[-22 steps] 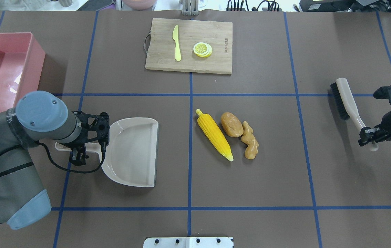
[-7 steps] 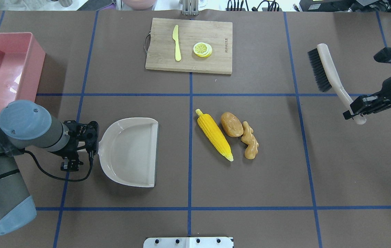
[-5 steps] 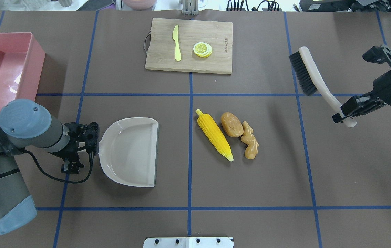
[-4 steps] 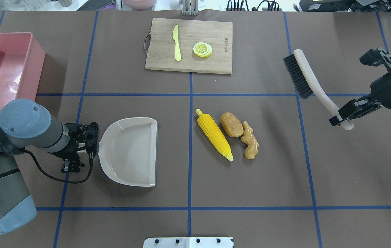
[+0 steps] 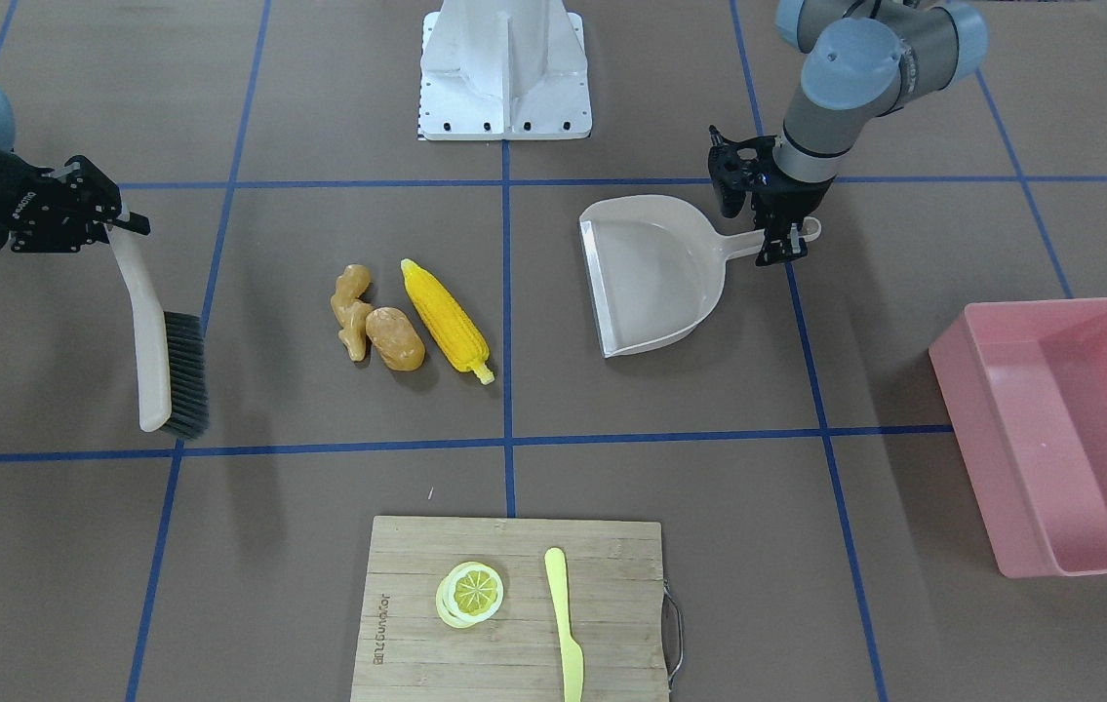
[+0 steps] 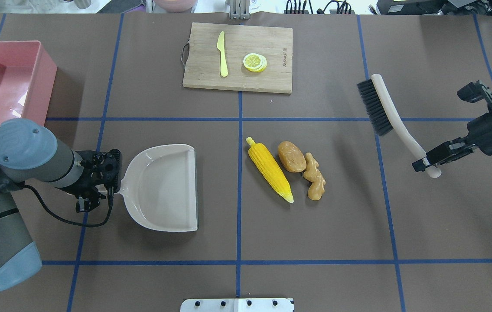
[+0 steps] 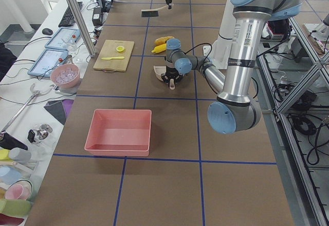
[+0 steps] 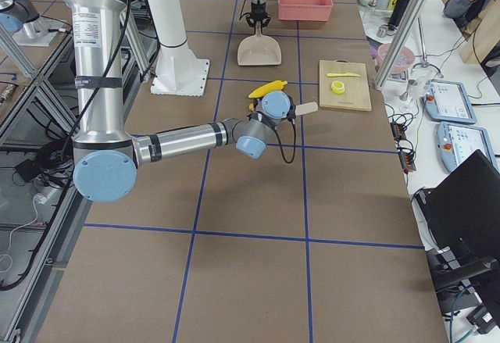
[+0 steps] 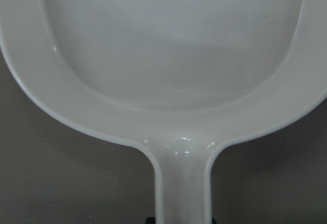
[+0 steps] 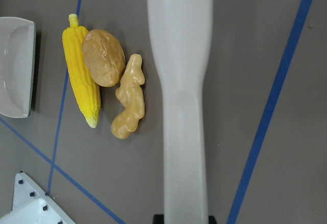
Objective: Sweep and dump trash into bin
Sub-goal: 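Slide the dustpan toward the food with the left gripper while the right lowers the brush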
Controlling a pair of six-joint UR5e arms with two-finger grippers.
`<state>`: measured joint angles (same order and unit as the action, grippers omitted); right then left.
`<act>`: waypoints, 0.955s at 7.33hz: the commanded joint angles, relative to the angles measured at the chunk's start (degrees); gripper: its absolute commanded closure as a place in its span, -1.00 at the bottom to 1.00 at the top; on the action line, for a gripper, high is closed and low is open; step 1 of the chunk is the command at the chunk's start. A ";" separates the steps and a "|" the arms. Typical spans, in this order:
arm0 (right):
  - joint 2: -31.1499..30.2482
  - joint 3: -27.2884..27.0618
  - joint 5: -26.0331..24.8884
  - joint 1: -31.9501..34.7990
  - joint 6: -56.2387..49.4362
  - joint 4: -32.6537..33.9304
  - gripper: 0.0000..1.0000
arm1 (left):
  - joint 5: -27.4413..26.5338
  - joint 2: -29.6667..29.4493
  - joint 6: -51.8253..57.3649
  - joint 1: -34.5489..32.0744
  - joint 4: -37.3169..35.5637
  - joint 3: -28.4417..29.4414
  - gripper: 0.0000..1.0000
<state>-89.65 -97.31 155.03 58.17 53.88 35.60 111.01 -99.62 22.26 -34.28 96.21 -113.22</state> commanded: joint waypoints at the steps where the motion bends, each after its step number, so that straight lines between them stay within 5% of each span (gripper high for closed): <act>1: 0.70 2.30 -6.36 -6.19 17.42 -11.65 1.00 | 2.52 -0.66 5.05 -3.41 -1.46 0.18 1.00; 3: 3.24 2.12 -11.75 -12.61 23.97 -14.42 1.00 | 2.63 -8.18 5.69 -3.60 -11.78 1.24 1.00; 7: 3.70 3.70 -13.09 -16.41 24.52 -15.73 1.00 | 2.36 -20.32 5.60 -3.86 -15.61 12.55 1.00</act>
<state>-86.01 -93.83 142.25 42.72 78.00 20.17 113.39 -116.09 27.86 -38.13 81.55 -104.70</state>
